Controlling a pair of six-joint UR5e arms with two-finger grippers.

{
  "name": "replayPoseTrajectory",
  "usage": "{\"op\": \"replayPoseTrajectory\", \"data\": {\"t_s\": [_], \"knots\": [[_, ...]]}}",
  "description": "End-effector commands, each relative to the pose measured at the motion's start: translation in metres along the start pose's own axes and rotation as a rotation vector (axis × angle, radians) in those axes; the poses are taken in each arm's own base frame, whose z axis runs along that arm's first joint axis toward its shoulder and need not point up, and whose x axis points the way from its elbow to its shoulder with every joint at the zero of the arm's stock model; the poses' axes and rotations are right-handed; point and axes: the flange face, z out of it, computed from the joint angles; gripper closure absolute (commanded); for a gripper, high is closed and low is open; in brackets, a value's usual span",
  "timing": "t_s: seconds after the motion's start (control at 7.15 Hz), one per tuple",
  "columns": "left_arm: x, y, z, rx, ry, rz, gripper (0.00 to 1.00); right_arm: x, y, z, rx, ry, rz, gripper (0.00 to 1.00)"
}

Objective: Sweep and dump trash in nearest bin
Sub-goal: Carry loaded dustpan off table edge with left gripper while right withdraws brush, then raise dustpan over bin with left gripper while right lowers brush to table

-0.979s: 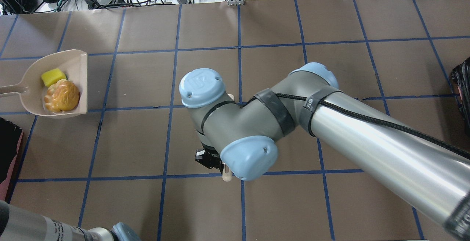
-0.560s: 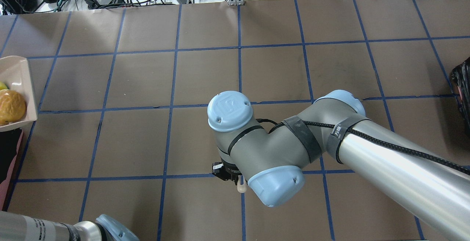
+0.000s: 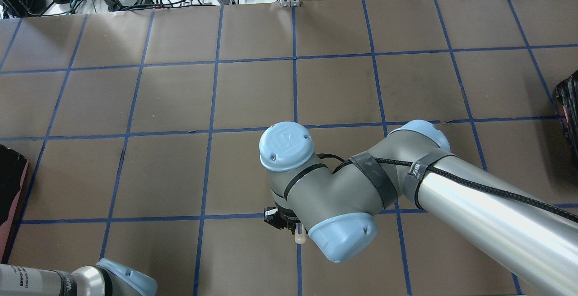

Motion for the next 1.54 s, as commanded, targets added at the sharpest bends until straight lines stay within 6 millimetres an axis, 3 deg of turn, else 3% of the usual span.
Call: {"op": "replayPoseTrajectory", "data": {"t_s": [0.0,0.28,0.42,0.56,0.7,0.98,1.4], "knots": [[0.001,0.027,0.004,-0.161,-0.01,0.083,1.0,-0.001,0.0,0.002,-0.001,-0.008,0.0,1.0],[-0.002,0.036,0.015,-0.257,-0.009,0.168,1.0,-0.001,-0.002,0.002,0.011,-0.012,0.005,0.97],[0.002,0.036,0.01,-0.338,0.008,0.205,1.0,-0.001,-0.001,0.002,0.011,-0.012,0.008,0.84],[0.003,0.029,0.007,-0.355,0.005,0.223,1.0,-0.001,-0.002,0.001,0.015,-0.007,0.008,0.36],[-0.005,0.016,-0.006,-0.409,-0.008,0.239,1.0,-0.001,-0.002,0.002,0.013,-0.006,0.008,0.33],[-0.029,-0.044,-0.048,-0.543,0.011,0.344,1.0,-0.001,-0.002,0.001,0.016,-0.006,0.008,0.32],[-0.032,-0.056,-0.058,-0.576,0.013,0.361,1.0,-0.001,-0.002,0.0,0.019,-0.008,0.007,0.32]]}}
